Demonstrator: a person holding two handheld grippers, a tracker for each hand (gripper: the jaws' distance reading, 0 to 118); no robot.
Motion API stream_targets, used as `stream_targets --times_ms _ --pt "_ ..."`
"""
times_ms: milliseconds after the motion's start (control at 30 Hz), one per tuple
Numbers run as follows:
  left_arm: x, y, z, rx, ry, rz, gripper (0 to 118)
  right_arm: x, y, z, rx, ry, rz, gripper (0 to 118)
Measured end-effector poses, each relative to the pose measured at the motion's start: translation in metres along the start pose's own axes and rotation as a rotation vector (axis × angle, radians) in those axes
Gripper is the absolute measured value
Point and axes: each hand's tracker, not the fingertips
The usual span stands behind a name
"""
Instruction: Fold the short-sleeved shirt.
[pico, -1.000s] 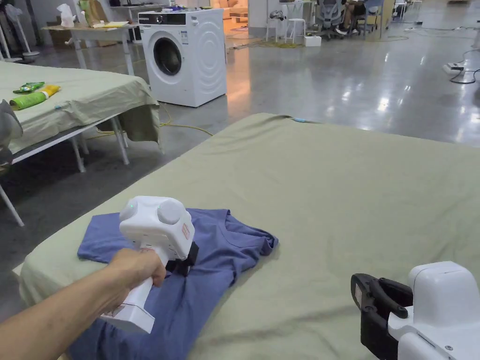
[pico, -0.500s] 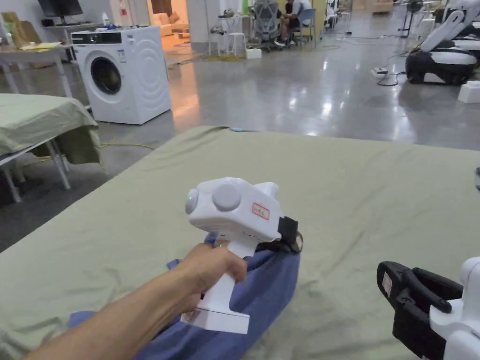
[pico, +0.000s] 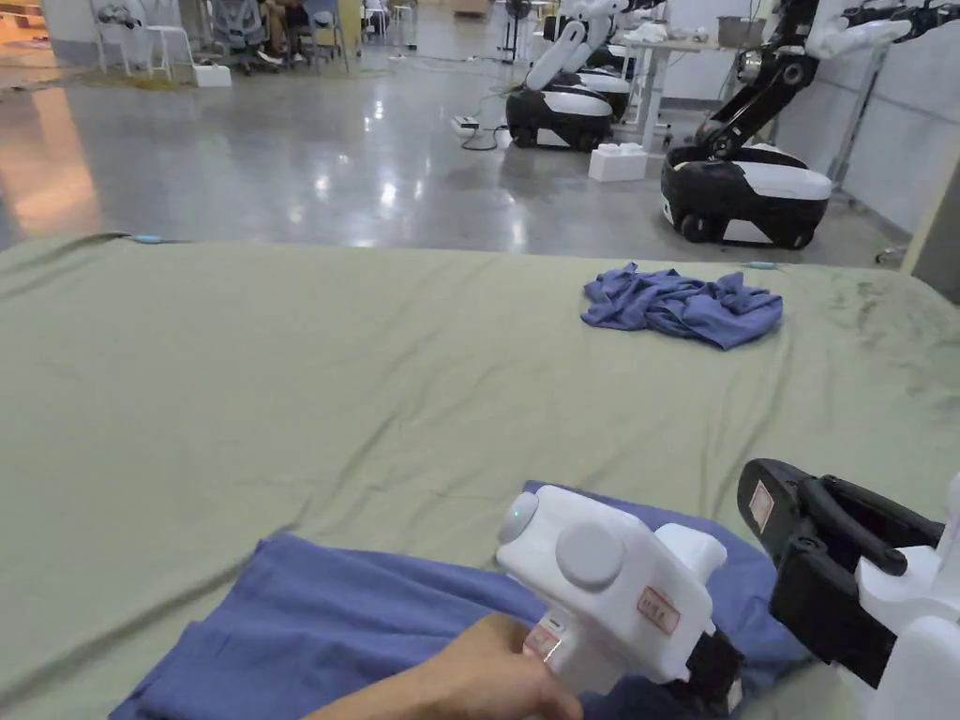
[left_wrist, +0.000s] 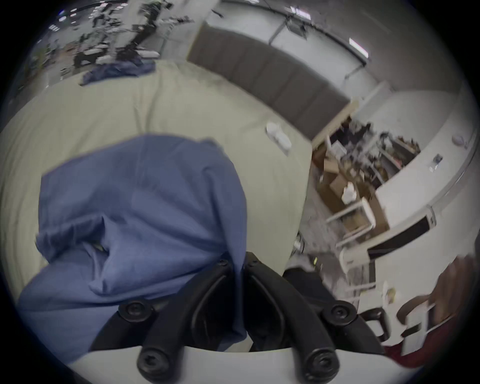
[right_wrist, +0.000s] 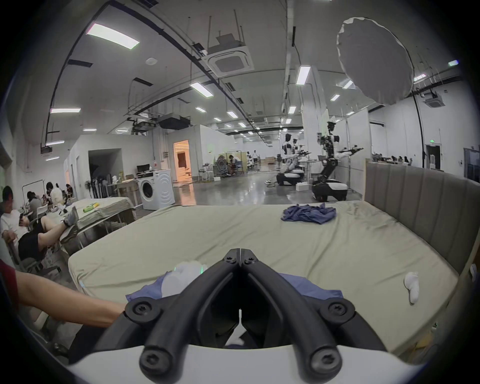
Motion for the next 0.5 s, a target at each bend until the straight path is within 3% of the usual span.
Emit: stream_targets --times_ms 67,100,133,300,333,400,433,500 --pt "-0.011 -0.012 -0.009 -0.010 0.014 0.062 11 0.005 -0.005 0.001 -0.005 -0.002 -0.015 2" --pt "-0.020 -0.017 -0.004 -0.001 0.000 0.136 23 0.006 -0.006 0.002 -0.006 -0.001 -0.021 2" --pt "-0.027 -0.021 0.004 0.027 -0.032 0.212 26 0.006 -0.007 0.004 -0.005 -0.001 -0.024 2" --pt "-0.040 -0.044 0.115 0.282 -0.180 0.402 30 0.018 -0.002 0.017 0.025 -0.011 -0.054 2" --pt "-0.040 -0.056 0.152 0.367 -0.193 0.417 45 0.021 -0.001 0.019 0.034 -0.032 -0.050 2" --pt "-0.036 -0.086 0.223 0.541 -0.081 0.393 91 0.025 -0.001 0.022 0.043 -0.063 -0.047 2" --pt "-0.032 -0.104 0.253 0.611 0.019 0.393 97 0.027 -0.002 0.023 0.046 -0.060 -0.051 2" --pt "-0.017 -0.150 0.310 0.755 0.338 0.364 97 0.026 -0.005 0.022 0.044 -0.069 -0.048 2"
